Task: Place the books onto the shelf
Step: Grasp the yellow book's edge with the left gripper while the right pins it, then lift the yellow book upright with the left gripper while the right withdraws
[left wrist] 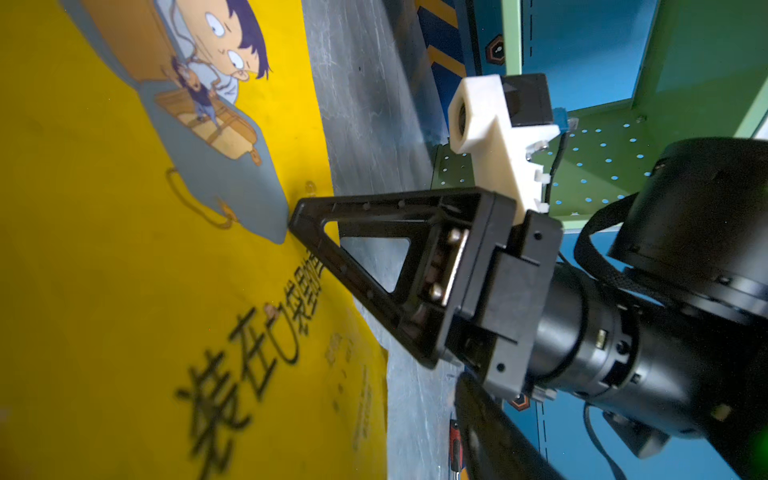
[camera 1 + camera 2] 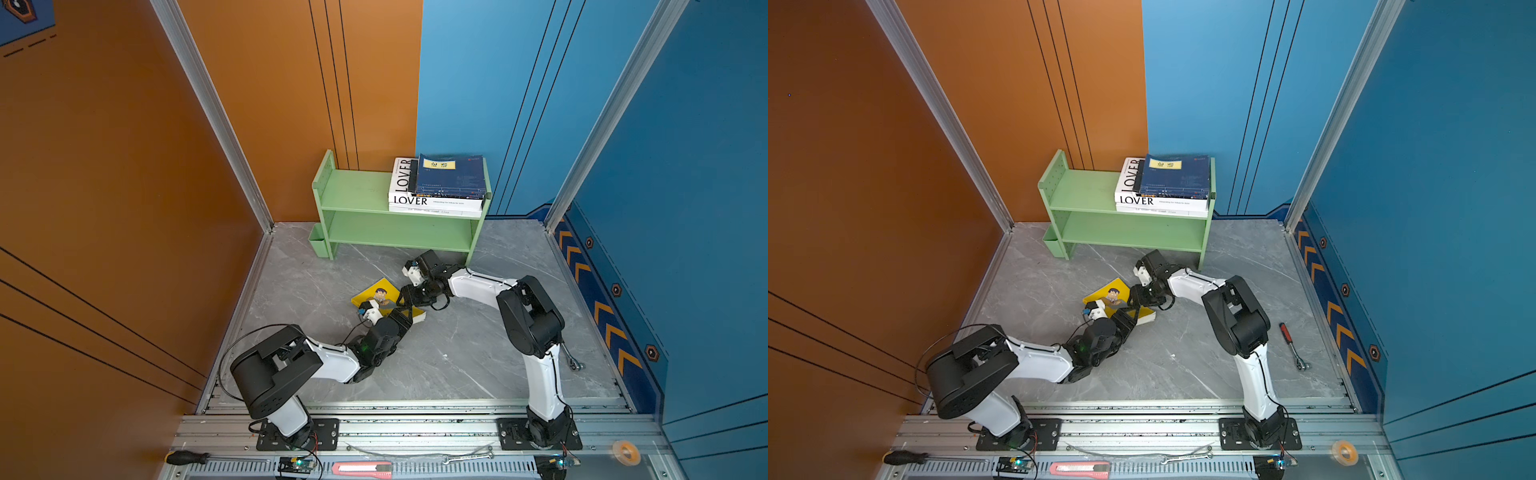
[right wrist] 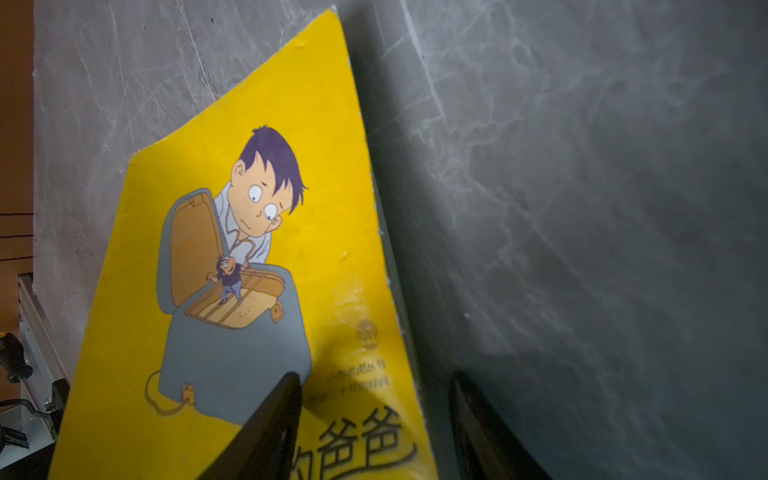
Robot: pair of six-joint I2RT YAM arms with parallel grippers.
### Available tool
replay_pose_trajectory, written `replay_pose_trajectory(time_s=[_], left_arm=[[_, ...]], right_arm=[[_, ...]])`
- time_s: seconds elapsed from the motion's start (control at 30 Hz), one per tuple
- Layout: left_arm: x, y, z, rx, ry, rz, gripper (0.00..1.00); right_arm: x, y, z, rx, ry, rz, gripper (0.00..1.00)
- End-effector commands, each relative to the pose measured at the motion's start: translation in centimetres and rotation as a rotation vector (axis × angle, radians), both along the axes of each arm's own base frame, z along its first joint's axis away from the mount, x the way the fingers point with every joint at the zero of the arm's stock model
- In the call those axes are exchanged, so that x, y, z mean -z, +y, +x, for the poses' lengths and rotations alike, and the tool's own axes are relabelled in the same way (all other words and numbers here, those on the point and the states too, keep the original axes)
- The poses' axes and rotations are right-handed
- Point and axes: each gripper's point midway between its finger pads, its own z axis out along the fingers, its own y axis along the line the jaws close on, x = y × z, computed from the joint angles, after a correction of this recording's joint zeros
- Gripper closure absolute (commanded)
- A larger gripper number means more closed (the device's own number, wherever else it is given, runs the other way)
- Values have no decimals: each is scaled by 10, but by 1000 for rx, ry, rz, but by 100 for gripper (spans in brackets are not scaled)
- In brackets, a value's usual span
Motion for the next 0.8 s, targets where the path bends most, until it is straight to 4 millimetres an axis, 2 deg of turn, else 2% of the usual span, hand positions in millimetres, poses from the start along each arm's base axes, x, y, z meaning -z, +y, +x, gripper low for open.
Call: replay_pose_trajectory(time_s=[0.0,0.1,0.27,0.3,0.33,0.47,0.53,0.63,0.77], left_arm=[[-1,8,-2,-27,8,-10,48],[1,9,-3,-37,18,-15,57],[5,10,-6,-40,42,-4,61],[5,11,-7,-44,43,-1,66],[5,13,-8,-48,45,5,69],[1,17,-9,-47,49,34,80],[-5,17,-11,-37,44,50,87],[-21,18,-12,-20,12,52,93],[-50,24,-16,-17,-31,32,95]], right_arm=[[15,-13,-13,16,74,-52,41],[13,-14,-12,18,68,-51,41],[7,-18,-9,44,64,-41,38],[7,-20,-6,65,73,-31,36],[-9,-20,-1,87,57,-1,34],[-43,-30,17,177,21,81,23],[-67,-37,25,234,12,144,16],[-99,-50,27,312,14,234,11],[-132,-74,20,432,43,359,6]])
